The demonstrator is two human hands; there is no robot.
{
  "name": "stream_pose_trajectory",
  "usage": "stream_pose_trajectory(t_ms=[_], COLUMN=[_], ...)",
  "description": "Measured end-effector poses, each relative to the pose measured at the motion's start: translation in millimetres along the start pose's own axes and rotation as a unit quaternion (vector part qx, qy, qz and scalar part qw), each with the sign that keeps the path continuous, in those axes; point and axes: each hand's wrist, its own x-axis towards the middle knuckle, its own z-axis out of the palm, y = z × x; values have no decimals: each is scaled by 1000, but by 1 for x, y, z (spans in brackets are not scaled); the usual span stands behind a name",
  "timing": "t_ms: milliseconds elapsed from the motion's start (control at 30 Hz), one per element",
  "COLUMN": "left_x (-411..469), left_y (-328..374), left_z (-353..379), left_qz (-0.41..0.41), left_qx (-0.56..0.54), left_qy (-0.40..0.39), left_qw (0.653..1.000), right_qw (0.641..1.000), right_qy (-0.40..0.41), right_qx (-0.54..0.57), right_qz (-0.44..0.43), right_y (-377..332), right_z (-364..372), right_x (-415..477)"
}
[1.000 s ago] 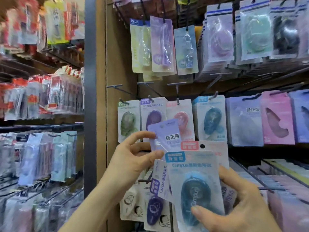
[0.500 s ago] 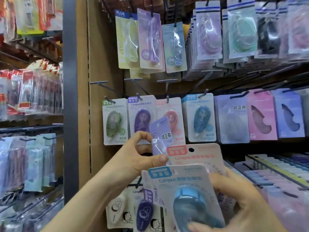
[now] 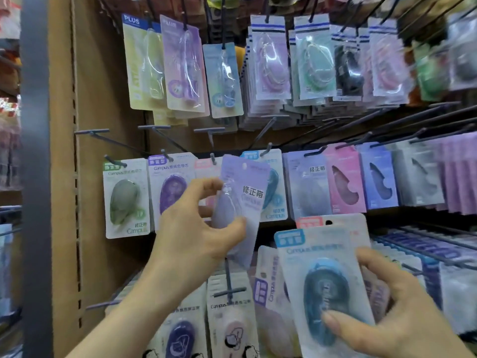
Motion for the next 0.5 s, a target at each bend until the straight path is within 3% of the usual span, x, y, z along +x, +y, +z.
stream_pose_trajectory(t_ms=[33,100,300,500], left_x=[-1,-2,17,31], left_y=[7,20,59,77], left_z=[8,27,93,138], left_qz=[14,43,118,100], left_qx=[24,59,179,341], left_qy=[3,5,13,8], left_qw=[1000,997,977,935], right_qw=[998,996,988,989], right_qy=[26,81,85,54], right_qx=[51,34,129,131], right_qz=[15,3,30,30], right_y=[11,31,55,50], right_z=[-13,-45,-101,-136], right_x=[-8,-11,-11,0])
